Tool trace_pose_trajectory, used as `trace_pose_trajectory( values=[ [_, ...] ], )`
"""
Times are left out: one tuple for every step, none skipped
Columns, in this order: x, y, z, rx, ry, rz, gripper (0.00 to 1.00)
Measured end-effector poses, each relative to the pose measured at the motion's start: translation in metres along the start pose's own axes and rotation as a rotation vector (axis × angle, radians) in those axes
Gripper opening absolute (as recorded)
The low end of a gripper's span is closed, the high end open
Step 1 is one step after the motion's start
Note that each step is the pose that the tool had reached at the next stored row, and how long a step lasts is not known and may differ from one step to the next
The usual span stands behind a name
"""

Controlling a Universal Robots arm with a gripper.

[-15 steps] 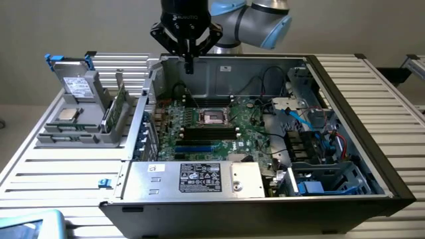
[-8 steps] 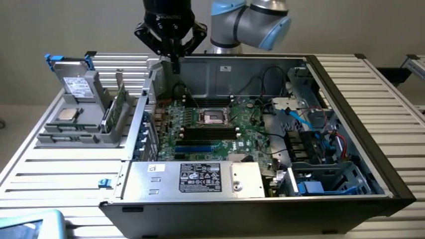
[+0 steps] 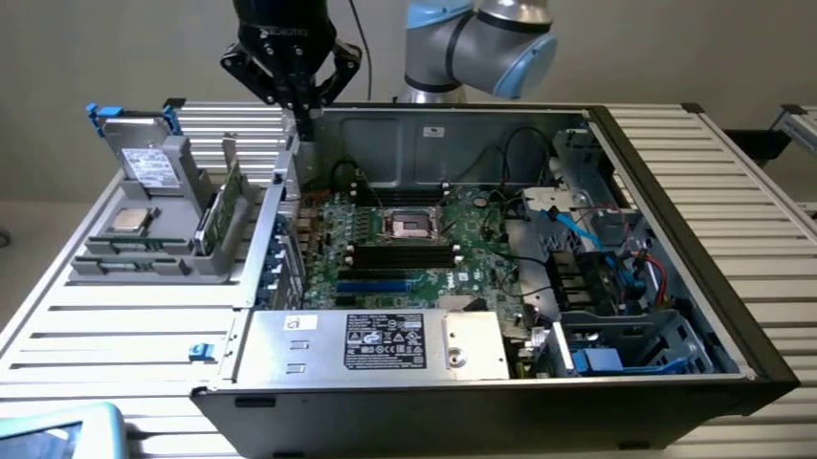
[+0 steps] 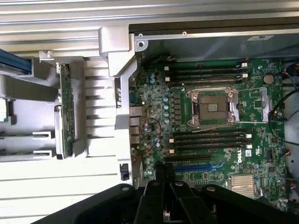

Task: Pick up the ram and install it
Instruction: 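Reach for the ram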

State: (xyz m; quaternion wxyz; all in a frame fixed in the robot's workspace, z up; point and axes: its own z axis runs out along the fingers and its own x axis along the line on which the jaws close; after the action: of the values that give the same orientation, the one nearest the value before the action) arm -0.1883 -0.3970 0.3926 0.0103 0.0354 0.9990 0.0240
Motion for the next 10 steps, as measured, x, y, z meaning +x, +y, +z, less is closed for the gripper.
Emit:
trace_pose_trajectory(
  values=[
    [0.004, 0.0, -0.0001, 0.0, 0.0, 0.0, 0.11],
    [0.008, -0.0001, -0.0001, 0.0, 0.0, 0.0, 0.11],
    [0.013, -0.0002, -0.0002, 0.0, 0.0, 0.0, 0.11],
    [0.017, -0.0005, -0.0003, 0.0, 0.0, 0.0, 0.11],
    [0.022, -0.0007, -0.0004, -0.0001, -0.0001, 0.0, 0.11],
    [0.026, -0.001, -0.0005, 0.0, 0.0, 0.0, 0.11],
    [0.031, -0.0012, -0.0006, 0.0, 0.0, 0.0, 0.11],
    [0.036, -0.0014, -0.0008, 0.0, 0.0, 0.0, 0.11],
    [0.04, -0.0016, -0.0009, 0.0001, 0.0, 0.0, 0.11],
    [0.044, -0.0018, -0.0009, 0.0, -0.0001, 0.0, 0.11]
  ],
)
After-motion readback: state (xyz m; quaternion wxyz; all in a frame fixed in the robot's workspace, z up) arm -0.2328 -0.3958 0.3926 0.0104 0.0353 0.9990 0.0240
